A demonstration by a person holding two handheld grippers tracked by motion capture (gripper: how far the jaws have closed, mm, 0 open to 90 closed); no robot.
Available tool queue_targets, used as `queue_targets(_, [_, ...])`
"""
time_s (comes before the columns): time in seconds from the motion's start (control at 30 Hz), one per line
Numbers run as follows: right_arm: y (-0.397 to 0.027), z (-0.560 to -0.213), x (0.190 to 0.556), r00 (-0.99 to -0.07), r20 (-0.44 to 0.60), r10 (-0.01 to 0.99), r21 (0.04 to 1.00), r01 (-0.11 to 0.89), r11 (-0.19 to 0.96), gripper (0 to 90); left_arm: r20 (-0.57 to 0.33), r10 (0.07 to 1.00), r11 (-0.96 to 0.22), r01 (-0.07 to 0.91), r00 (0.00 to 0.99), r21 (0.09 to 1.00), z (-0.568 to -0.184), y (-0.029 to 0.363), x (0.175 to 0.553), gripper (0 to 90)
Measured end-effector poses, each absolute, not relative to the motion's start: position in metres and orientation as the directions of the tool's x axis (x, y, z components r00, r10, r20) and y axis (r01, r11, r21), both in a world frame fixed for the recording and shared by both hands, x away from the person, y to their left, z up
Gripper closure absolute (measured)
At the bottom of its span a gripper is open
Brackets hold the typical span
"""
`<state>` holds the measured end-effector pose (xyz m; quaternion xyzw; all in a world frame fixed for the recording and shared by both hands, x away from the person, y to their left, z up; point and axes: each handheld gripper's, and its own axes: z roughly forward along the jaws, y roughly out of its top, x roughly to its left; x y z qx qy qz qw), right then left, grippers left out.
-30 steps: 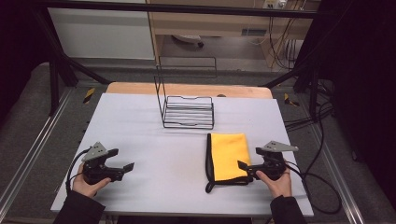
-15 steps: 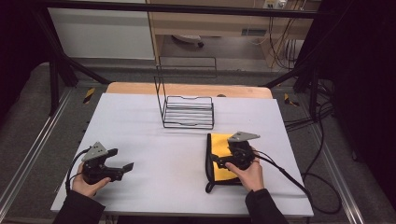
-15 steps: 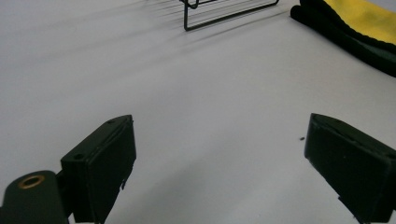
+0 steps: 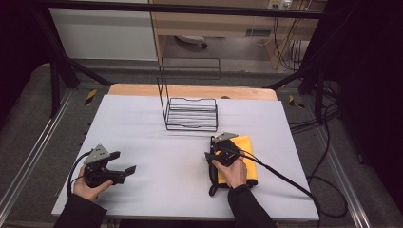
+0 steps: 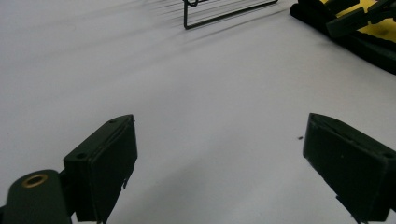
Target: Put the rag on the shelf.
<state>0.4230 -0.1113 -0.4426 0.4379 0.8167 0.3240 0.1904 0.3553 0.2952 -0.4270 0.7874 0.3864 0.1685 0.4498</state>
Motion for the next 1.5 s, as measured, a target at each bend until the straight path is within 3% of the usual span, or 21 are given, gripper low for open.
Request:
queue_targets(0.27, [-0.11,-0.447,0.421,-0.539,-0.119,0.834,0.68,0.568,0.464,48.4,-0.085,0.763,-0.294,0.46,0.641,0.838,-0.427,0.296,0.355,10.4])
queue_targets(0.43, [-0.11,-0.446,0.421,-0.539,-0.133,0.832,0.668,0.572,0.477,53.7,-0.084,0.762,-0.295,0.46,0.642,0.837,-0.427,0.297,0.355,10.5])
queue_targets(0.6, [-0.114,-0.444,0.423,-0.532,-0.137,0.836,0.655,0.584,0.479,67.7,-0.088,0.765,-0.289,0.461,0.638,0.839,-0.427,0.298,0.355,10.5])
queue_targets(0.77, [-0.116,-0.442,0.425,-0.524,-0.135,0.841,0.65,0.594,0.474,75.6,-0.088,0.765,-0.288,0.461,0.638,0.839,-0.427,0.298,0.355,10.6])
queue_targets(1.17, [-0.129,-0.431,0.42,-0.543,-0.033,0.839,0.704,0.583,0.405,80.1,-0.091,0.766,-0.284,0.462,0.636,0.84,-0.427,0.297,0.355,11.0])
queue_targets(1.5, [-0.101,-0.417,0.401,-0.63,0.045,0.776,0.748,0.536,0.391,80.0,-0.089,0.764,-0.289,0.462,0.639,0.838,-0.427,0.296,0.355,11.0])
